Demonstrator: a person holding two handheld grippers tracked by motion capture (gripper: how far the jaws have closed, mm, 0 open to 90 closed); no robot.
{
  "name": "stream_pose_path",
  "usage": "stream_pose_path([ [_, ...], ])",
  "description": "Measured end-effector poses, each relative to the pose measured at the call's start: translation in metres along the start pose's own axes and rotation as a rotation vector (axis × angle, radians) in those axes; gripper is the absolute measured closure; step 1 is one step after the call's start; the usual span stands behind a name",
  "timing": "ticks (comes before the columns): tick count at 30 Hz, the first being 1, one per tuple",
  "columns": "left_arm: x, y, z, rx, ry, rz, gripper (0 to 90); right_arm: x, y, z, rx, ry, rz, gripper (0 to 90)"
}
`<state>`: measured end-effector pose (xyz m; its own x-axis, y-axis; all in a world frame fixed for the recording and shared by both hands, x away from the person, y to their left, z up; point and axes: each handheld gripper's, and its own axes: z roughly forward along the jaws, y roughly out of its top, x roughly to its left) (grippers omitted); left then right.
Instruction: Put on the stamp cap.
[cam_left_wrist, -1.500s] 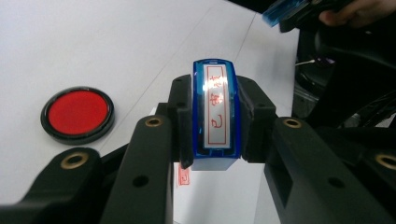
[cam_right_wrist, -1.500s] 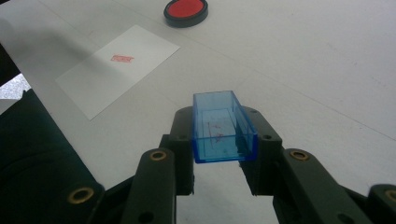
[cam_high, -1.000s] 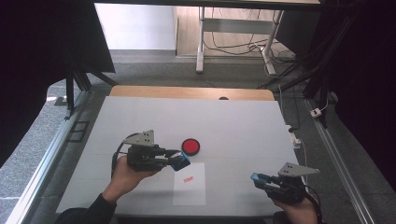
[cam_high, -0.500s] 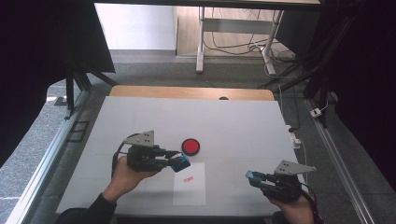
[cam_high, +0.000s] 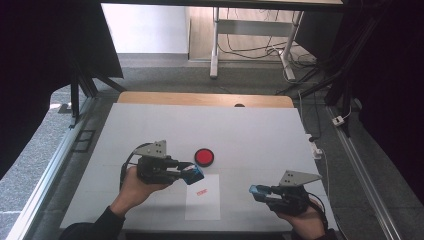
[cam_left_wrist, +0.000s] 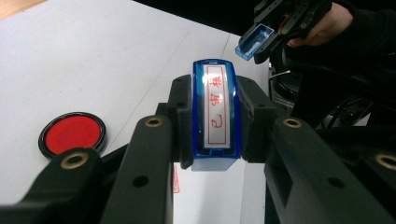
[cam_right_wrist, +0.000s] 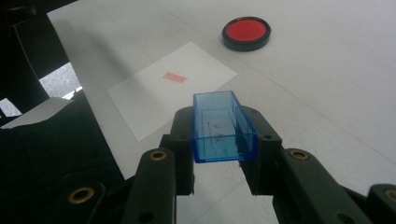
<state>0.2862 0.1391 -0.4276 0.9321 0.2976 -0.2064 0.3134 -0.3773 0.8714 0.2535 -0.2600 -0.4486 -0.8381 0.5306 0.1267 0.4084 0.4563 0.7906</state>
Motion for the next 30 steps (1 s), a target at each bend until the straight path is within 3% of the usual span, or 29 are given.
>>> stream_pose_path([
  [10, 0.0, 0.001, -0.001, 0.002, -0.001, 0.006, 70.3, 0.008, 0.012, 0.014, -0.009, 0.078, -0.02, 68.0],
  [21, -0.001, 0.001, 0.0, 0.009, -0.006, 0.019, 70.3, 0.012, 0.022, 0.028, -0.005, 0.124, -0.028, 68.0],
  [30, -0.002, 0.003, -0.002, 0.009, -0.012, 0.024, 70.3, 0.022, 0.034, 0.045, 0.01, 0.187, -0.079, 67.9],
])
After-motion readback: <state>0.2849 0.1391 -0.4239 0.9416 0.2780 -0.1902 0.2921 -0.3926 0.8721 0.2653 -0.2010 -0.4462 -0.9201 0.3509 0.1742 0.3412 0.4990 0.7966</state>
